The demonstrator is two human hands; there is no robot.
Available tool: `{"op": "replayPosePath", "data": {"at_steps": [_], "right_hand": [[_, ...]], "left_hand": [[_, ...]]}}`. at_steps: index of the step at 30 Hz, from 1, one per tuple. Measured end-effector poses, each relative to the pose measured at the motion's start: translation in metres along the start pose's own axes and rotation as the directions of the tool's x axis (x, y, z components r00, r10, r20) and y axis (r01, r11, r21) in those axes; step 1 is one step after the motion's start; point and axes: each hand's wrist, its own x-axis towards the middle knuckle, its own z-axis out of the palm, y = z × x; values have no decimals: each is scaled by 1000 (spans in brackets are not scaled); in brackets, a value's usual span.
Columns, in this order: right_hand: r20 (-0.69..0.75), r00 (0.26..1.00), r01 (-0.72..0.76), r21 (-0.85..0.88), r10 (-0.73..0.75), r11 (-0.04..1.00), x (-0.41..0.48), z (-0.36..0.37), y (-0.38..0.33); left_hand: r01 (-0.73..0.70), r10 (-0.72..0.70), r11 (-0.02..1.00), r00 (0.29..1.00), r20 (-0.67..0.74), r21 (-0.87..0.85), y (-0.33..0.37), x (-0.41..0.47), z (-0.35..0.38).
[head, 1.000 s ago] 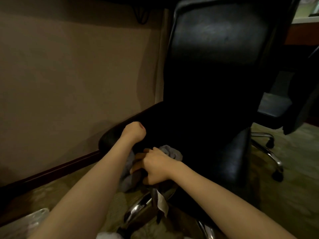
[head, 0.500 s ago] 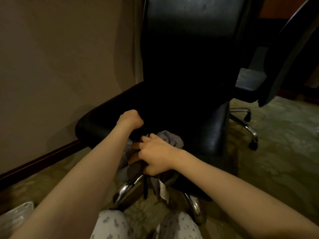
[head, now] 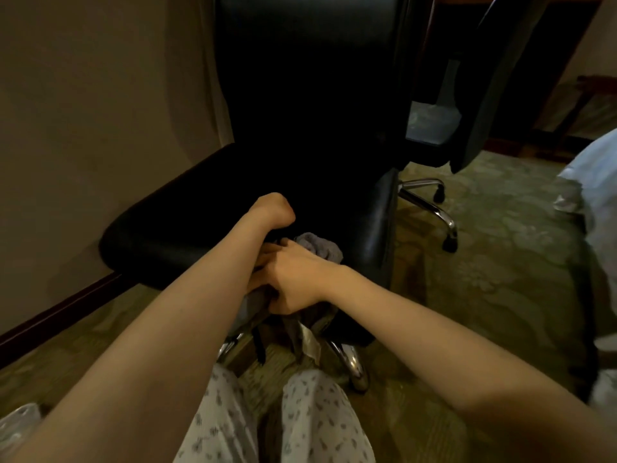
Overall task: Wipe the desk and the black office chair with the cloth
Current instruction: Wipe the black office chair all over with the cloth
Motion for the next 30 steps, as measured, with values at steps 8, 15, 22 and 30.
{"op": "replayPosePath", "data": {"at_steps": [8,15,22,30], "right_hand": [[-124,992,-21,36,25,999,-61,8,27],[-140,982,-97,203,127,974,-118,15,53],[-153,930,-237,448,335,862,-142,20,91],[-249,702,-272,773,668,574,-117,14,114]], "left_hand": [[-117,117,991,993,1,-59,-15,-5,9],[-121,127,991,987,96,-59,-24,-16,7],[-133,92,973,973,211,190,3,-44,1],[-94,57,985,970,237,147,7,-56,23]]}}
